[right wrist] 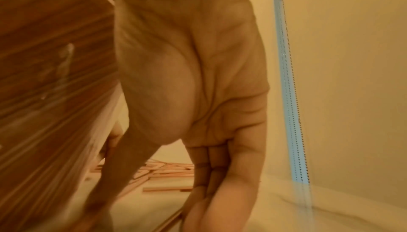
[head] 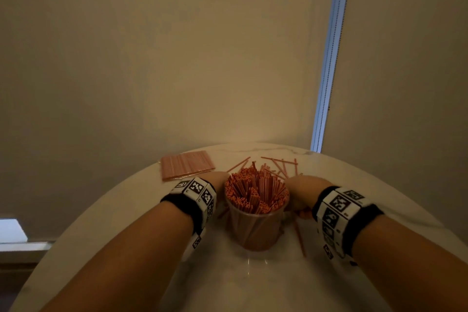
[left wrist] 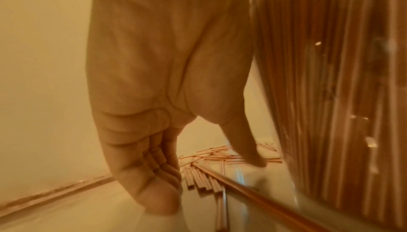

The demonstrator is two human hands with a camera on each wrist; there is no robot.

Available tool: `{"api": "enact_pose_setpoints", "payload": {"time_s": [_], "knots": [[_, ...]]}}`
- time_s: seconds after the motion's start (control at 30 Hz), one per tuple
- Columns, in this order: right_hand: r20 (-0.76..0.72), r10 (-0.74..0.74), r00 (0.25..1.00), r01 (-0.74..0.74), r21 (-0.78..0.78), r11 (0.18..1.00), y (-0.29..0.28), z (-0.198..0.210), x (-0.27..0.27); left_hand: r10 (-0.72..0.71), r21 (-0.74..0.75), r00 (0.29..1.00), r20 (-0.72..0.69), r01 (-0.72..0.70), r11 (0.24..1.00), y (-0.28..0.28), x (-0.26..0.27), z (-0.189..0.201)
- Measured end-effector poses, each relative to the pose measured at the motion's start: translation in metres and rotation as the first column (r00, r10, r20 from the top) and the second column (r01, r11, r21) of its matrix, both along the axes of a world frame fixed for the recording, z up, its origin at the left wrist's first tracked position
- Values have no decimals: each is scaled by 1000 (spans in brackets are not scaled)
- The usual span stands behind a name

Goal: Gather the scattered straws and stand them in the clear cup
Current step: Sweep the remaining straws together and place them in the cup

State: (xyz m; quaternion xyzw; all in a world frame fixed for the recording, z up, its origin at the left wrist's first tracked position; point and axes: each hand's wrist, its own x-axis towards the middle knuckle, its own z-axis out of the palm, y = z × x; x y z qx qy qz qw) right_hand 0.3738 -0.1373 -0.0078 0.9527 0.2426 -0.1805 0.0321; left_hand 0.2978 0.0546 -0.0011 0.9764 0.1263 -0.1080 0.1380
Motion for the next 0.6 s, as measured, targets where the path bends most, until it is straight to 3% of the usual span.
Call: {"api": "enact_pose_setpoints", "payload": {"time_s": [0.13,0.33,0.43,0.6], "knots": [[-71,65,995,-69,-50,996,-11,9,-1,-37,44,998,42,36,998,0,-1,-7],[43,93,995,-88,-117,989,-17,11,-26,-88,151,996,-23,90,984,-5,-15,-6],[124,79,989,-59,-158,986,-22,8,-41,-37,243,999,-3,37,969,-10,-31,-10],[141,84,986,-56,-187,981,-30,0,-61,54,273,997,-62,-35,962,-10,-65,-7]]}}
